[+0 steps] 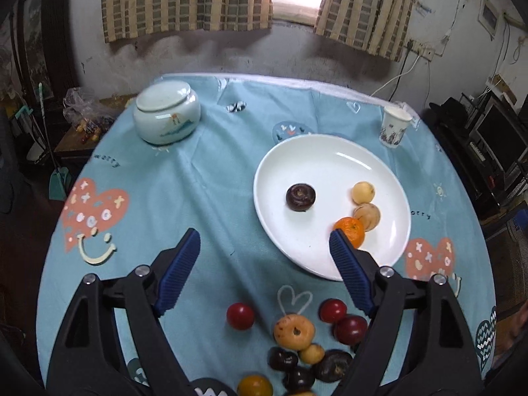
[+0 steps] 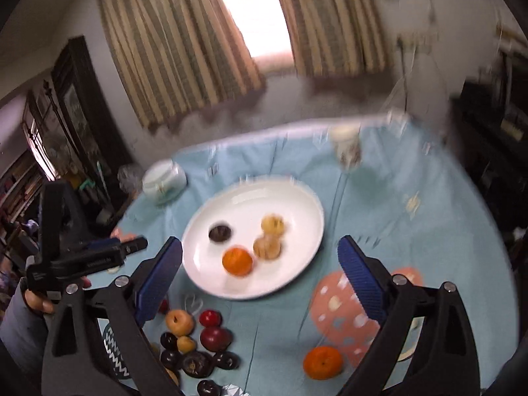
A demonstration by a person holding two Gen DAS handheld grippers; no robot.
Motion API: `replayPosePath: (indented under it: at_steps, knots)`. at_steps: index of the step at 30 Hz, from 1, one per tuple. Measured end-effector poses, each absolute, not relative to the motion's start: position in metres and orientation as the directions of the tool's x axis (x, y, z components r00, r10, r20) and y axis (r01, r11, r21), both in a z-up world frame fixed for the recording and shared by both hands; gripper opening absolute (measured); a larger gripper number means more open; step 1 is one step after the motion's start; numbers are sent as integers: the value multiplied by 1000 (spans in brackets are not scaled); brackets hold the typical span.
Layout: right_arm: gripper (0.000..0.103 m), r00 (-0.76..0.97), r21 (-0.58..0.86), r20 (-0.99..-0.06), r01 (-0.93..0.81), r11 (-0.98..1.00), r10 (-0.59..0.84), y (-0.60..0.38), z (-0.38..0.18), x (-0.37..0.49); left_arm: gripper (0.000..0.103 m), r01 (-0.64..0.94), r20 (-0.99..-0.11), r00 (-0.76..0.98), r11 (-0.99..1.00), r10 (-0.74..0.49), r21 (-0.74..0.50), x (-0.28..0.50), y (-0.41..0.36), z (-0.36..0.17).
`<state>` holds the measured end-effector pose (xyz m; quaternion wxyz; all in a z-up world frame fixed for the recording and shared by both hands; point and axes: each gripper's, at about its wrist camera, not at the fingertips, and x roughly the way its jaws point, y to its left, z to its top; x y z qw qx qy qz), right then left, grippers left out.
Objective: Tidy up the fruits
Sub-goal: 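Withdraw both tools from the plate back toward the fruit pile, then grasp the orange-yellow oval fruit with the right tool while the left tool grasps a striped melon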
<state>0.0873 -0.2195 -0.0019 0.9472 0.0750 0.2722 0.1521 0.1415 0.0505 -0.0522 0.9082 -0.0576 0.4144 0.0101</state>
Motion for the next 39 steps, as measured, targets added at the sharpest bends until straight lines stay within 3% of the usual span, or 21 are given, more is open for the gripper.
replayPosePath:
  at_steps: [3,5,7,10,15,22,24,33,37,39]
  knots:
    - [101,885,106,-356,-281,954,300,-212,46,45,86,-52,-714,699,994,-35,-99,121,50,-27]
    - [102,921,59,-202,-328,943,333,-206,74,2,87,-38,-685,727,994,-41,-100,106,49,-12]
    - [102,910,64,-155,-380,923,385,-200,85,-24,88,-34,-666,745,995,-37,-93,96,49,-1]
    - [102,809,59,-311,-507,860,498,-180,76,-31,89,-30,-651,758,996,-31,-83,80,50,8]
    - [102,744,106,-362,-566,818,561,-171,53,-51,89,-26,-664,747,997,-31,-76,52,53,1]
    - [102,461,258,-749,-460,850,476,-171,-77,-34,90,-23,-766,642,999,-21,-47,19,63,-55]
    - [102,376,292,-800,-437,851,468,-171,-110,-40,90,-33,-801,598,998,-20,-50,11,67,-74]
    - [102,404,177,-846,-405,897,349,-142,-145,-18,89,-68,-869,495,997,0,-39,-12,74,-112]
    - [102,431,15,-872,-451,892,232,-115,-170,0,90,-45,-866,500,998,-7,-34,-15,66,-109]
    - [102,417,46,-873,-444,895,252,-123,-170,6,90,-32,-870,492,999,-15,-35,-17,61,-110]
